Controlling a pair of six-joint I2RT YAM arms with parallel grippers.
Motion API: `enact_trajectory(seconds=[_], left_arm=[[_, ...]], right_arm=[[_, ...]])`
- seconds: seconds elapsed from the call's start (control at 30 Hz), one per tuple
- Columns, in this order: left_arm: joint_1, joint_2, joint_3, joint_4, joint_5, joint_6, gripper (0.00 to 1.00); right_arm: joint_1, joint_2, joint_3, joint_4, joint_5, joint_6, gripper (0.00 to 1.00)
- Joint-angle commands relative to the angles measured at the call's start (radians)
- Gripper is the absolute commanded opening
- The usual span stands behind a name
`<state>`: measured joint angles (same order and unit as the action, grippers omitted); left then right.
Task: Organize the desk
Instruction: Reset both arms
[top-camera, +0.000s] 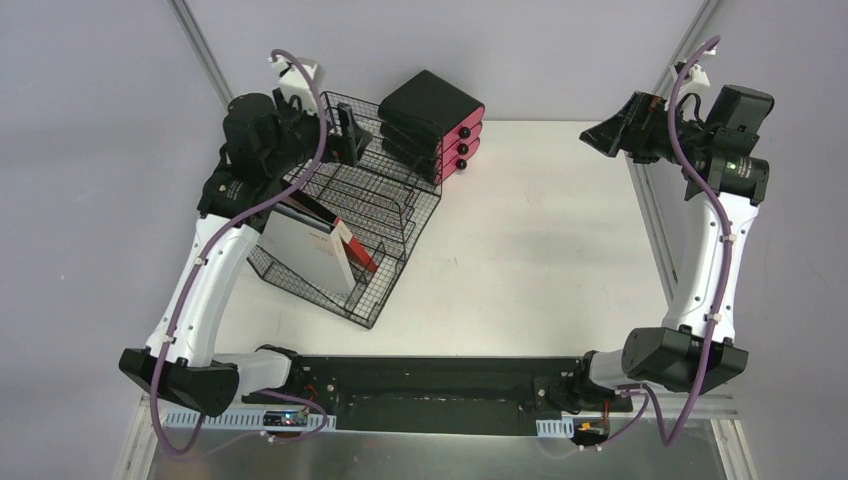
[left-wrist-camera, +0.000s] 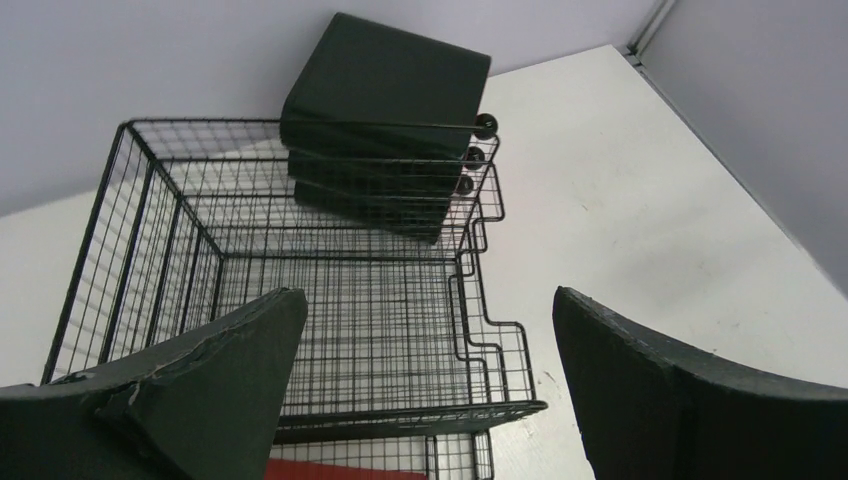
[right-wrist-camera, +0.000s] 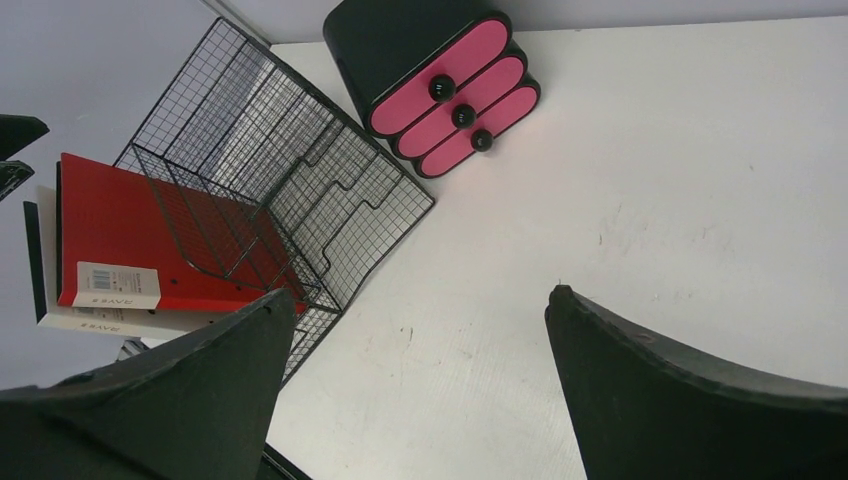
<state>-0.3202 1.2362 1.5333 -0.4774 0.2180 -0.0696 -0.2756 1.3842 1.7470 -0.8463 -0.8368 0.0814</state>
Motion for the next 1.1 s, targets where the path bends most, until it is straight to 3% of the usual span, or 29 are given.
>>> enact_trajectory(seconds=[0.0,0.27,1.07], left_arm=[[0.096,-0.085,-0.075,0.117,0.156,-0.140,0.99],[0.178,-0.116,-0.176,0.171,0.195,-0.166,0.99],[0.188,-0.139,-0.198,0.189,0.216,-0.146,0.99]], right_arm=[[-0.025,-0.044,-0.029,0.093,-0.002,0.022,0.99],[-0.065,-0.045,-0.034,0.114,0.012,0.055,0.99],[-0.106,-0.058,-0.066,0.168,-0.070,0.121,0.99]])
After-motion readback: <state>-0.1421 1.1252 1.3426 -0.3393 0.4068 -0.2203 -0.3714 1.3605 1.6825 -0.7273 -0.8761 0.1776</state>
